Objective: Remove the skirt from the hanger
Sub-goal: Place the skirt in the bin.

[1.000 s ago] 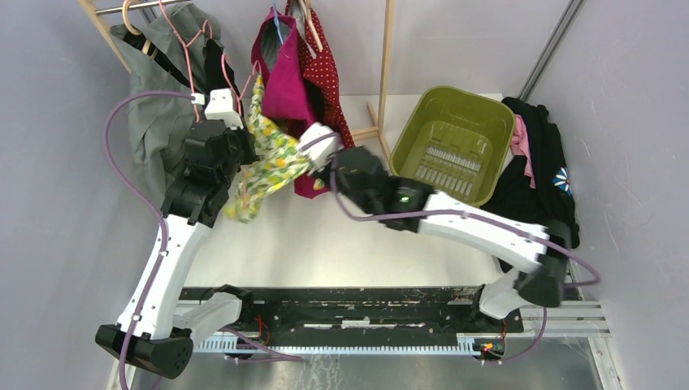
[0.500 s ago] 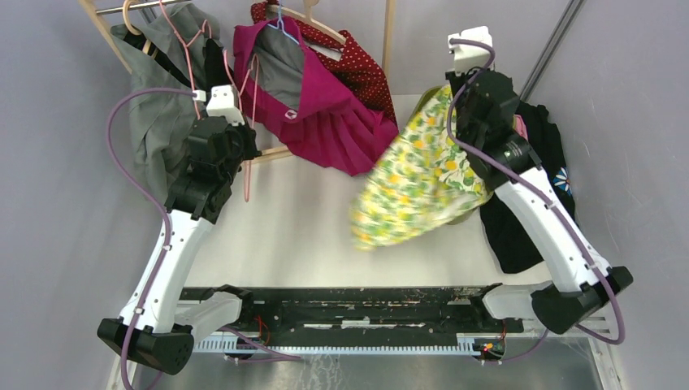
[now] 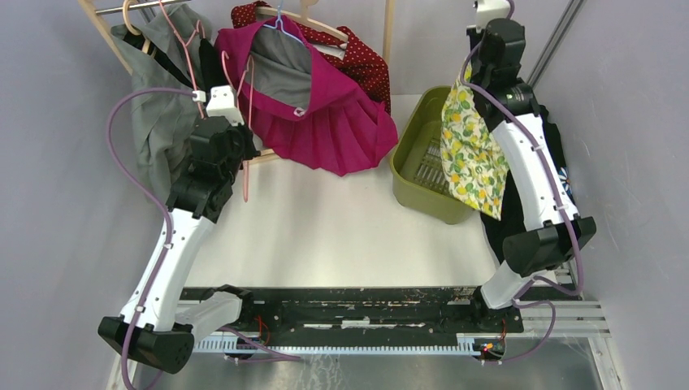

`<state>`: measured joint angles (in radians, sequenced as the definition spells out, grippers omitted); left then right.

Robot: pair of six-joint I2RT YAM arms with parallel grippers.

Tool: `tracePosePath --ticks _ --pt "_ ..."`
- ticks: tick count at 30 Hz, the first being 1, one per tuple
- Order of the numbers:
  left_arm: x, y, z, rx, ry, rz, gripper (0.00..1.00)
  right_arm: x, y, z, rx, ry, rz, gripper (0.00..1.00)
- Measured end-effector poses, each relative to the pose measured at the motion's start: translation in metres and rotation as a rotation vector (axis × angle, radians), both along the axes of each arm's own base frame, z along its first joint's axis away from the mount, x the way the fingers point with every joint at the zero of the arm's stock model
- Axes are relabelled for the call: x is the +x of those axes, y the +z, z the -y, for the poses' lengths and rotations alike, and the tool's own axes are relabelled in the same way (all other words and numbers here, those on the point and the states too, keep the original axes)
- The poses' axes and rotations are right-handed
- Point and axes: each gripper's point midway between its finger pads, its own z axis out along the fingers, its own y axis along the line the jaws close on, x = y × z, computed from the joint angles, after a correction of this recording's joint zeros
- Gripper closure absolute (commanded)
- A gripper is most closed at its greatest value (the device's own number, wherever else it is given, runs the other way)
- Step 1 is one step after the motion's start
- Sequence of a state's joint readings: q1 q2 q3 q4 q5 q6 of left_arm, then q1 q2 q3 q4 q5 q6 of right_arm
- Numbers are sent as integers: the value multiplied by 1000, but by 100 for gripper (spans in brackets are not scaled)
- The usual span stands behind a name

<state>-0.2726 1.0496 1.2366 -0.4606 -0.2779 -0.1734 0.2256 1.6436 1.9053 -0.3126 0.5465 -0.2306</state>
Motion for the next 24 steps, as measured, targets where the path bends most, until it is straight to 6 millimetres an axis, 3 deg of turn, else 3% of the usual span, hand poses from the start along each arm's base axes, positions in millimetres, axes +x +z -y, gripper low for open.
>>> tracePosePath --ticks 7,10,12,15,18,21,24 --pt "6 -4 0 8 8 -6 97 -8 89 -2 83 44 228 99" --pt "9 -4 1 7 8 -6 97 -7 95 -4 116 58 267 99" --pt "10 -5 1 8 8 -7 97 2 76 -7 140 67 244 99" --pt "11 -6 1 8 8 -7 97 20 4 -17 182 82 112 99" --pt "11 -6 1 9 9 -7 97 22 -109 -26 236 74 -106 99" --pt "12 -6 0 17 14 -9 97 -3 -202 -23 261 27 -303 99" --pt "14 -4 -3 31 26 -7 97 -41 -257 -15 266 -25 -422 99"
